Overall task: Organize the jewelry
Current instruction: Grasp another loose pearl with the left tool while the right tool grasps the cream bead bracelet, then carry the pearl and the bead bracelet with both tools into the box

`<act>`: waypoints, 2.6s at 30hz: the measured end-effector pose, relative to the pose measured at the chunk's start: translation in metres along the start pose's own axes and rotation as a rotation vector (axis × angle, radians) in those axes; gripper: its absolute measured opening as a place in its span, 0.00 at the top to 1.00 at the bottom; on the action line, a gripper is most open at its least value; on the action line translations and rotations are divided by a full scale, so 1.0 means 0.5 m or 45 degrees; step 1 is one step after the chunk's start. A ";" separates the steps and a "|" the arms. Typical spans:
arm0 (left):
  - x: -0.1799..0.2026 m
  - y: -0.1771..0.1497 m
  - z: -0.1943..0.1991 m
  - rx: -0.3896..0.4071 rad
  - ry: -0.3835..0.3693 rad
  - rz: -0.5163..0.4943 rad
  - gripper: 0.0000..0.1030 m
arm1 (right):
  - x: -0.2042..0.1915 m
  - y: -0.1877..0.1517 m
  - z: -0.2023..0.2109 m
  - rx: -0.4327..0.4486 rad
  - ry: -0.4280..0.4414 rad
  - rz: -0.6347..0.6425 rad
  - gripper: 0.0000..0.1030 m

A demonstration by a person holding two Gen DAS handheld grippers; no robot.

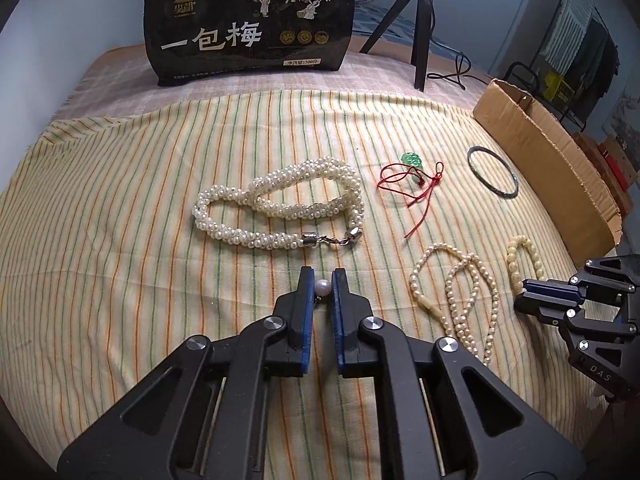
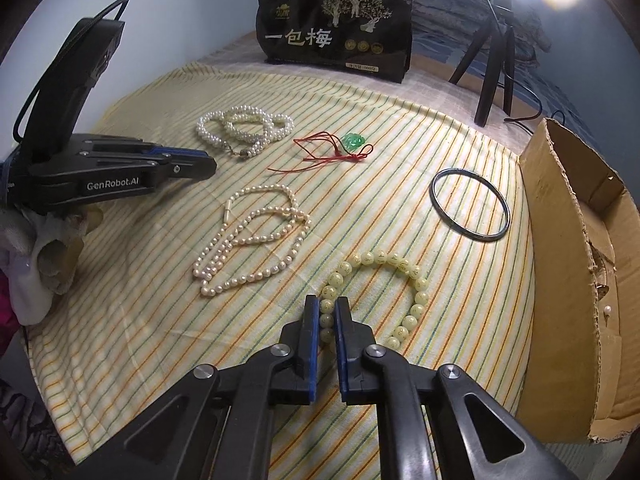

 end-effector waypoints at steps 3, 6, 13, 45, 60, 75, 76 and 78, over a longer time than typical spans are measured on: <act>0.010 0.002 0.009 0.016 -0.008 0.001 0.94 | 0.008 0.004 0.010 0.017 0.023 -0.032 0.95; 0.024 0.005 0.023 0.035 -0.020 -0.008 0.94 | 0.019 0.011 0.025 0.041 0.041 -0.068 0.95; 0.050 0.021 0.052 0.081 -0.064 -0.016 0.94 | 0.048 0.028 0.061 0.100 0.085 -0.161 0.95; 0.287 0.100 0.066 0.112 -0.252 -0.258 0.94 | 0.277 0.027 0.239 0.346 -0.030 -0.480 0.95; 0.461 0.142 0.012 0.057 -0.363 -0.426 0.94 | 0.393 -0.043 0.247 0.341 -0.147 -0.606 0.95; 0.551 0.142 -0.069 -0.047 -0.471 -0.391 0.94 | 0.450 -0.093 0.220 0.300 -0.186 -0.696 0.95; 0.553 0.140 -0.078 -0.057 -0.473 -0.383 0.94 | 0.453 -0.098 0.218 0.296 -0.186 -0.704 0.95; 0.561 0.137 -0.086 -0.068 -0.475 -0.380 0.94 | 0.461 -0.105 0.210 0.286 -0.185 -0.721 0.95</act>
Point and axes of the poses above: each gripper's, at about its wrist camera, not at the fingertips, and z roughly against the way its jaws point, x to its right, y to its top, the point moved 6 cm from there along -z, roughly the way its jaws point, and after that the axes turned 11 degrees about -y, right-handed, at the moved point
